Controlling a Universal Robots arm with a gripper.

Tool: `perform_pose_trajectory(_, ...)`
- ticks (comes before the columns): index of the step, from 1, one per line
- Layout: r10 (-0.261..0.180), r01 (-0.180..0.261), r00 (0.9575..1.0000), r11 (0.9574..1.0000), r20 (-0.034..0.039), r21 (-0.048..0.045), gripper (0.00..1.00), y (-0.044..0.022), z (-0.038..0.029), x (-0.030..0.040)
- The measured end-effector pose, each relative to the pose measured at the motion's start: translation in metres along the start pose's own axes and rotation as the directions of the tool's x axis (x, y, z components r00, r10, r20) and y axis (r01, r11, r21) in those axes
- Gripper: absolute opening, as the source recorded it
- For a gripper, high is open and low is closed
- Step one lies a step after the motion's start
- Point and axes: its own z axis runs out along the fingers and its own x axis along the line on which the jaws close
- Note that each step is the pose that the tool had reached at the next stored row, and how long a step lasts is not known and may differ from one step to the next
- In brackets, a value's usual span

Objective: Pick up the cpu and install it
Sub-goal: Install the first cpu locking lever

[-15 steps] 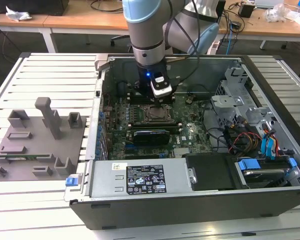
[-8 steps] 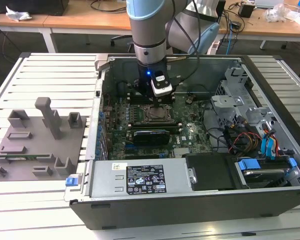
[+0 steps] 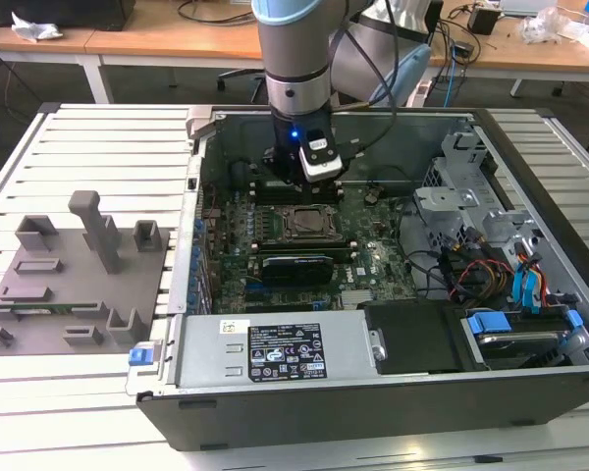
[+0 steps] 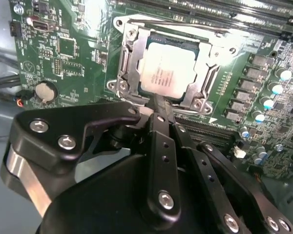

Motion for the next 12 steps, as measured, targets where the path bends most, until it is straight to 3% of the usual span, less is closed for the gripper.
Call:
perform_pose_trajectory(3, -0.011, 0.012, 0.9997, 0.9995, -0.0235, 0.0292, 0.11, 0.0011, 0.0007, -0.0043)
perform_pose_trajectory(5, -0.027, 0.028, 0.9989, 0.9990, -0.0379, 0.0358, 0.11, 0.0014, 0.0013, -0.0055)
perform_pose_trajectory(7, -0.058, 0.059, 0.9971, 0.9976, -0.0492, 0.0353, 0.11, 0.0013, 0.0024, -0.0061)
perform_pose_trajectory(12, -0.090, 0.092, 0.9945, 0.9953, -0.0535, 0.0315, 0.11, -0.0057, 0.0046, -0.0097)
